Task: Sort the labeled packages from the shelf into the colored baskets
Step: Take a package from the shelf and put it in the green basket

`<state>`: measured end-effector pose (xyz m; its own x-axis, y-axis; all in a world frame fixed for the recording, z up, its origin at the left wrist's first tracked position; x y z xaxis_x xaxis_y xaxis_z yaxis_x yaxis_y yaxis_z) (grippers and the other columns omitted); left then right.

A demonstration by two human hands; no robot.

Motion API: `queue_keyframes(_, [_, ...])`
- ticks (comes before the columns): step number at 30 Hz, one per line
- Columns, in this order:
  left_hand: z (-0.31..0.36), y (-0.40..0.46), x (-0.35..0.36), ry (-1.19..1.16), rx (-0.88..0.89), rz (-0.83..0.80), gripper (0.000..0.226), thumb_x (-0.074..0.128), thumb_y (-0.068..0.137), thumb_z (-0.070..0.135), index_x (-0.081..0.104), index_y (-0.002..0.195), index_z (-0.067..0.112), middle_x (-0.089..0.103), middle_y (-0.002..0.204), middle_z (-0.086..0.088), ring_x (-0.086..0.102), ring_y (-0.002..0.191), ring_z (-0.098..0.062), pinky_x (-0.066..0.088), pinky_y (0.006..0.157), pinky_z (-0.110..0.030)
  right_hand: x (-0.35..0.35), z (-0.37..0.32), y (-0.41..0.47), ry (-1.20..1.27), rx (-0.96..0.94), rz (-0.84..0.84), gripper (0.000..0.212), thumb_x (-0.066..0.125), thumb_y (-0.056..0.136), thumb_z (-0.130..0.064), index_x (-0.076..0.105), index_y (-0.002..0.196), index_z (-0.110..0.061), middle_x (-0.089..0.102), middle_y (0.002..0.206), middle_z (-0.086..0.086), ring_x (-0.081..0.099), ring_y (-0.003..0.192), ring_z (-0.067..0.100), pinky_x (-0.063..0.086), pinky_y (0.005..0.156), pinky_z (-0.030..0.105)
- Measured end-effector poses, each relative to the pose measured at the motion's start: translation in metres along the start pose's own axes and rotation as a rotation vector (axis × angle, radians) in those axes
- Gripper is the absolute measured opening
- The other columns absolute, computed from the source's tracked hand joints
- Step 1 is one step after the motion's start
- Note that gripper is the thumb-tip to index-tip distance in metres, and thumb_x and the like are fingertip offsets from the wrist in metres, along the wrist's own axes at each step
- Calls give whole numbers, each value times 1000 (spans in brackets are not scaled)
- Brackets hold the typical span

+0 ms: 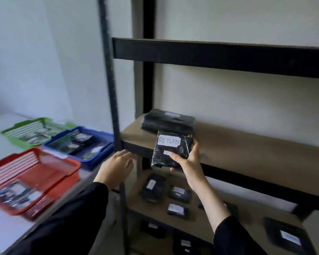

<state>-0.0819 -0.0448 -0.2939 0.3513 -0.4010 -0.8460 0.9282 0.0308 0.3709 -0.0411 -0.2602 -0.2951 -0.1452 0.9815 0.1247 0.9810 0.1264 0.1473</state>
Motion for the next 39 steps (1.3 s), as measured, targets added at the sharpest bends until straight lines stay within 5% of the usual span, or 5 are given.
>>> queue_keyframes(17, [-299,-141,-96,121,-427,-18,20,51,93,20,66,106,22,65,112,5,60,96,-14,48,79,-26,335,149,-15,27,260,-406,76,68,80,-8,19,136,-25,50,133,5,61,105,26,49,49,25])
queue_keyframes(23, [-376,-118,-127,146,-451,-12,23,50,93,21,66,110,20,63,117,6,59,103,-16,44,81,-27,427,187,26,82,309,-404,88,67,81,-7,10,146,-28,32,147,3,44,127,23,51,85,28])
queue_keyframes(26, [-414,-97,-142,175,-462,25,21,50,93,22,65,108,21,65,114,4,61,100,-18,43,77,-28,464,201,47,107,330,-434,96,67,82,-16,-1,149,-26,7,156,0,15,144,22,20,117,44])
queue_keyframes(35, [-497,-48,-140,221,-455,-53,24,46,93,26,62,112,26,62,117,6,57,107,-15,45,89,-31,499,242,111,130,455,-269,50,54,82,-9,33,122,-28,50,125,18,58,103,33,47,50,25])
queue_keyframes(39, [-543,-17,-136,203,-431,-36,26,45,94,24,60,115,24,61,118,5,55,109,-14,43,91,-30,513,261,141,157,479,-168,58,55,67,-22,34,117,-44,37,138,9,42,128,36,45,66,30])
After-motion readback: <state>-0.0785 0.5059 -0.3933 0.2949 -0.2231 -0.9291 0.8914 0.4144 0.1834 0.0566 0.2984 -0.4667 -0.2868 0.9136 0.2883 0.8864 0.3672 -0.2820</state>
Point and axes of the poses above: each hand's wrist, its own y-axis towards the middle knuckle, its own x-axis out of the palm, z = x × y, the point moved 8 cm from there along y, towards the middle knuckle
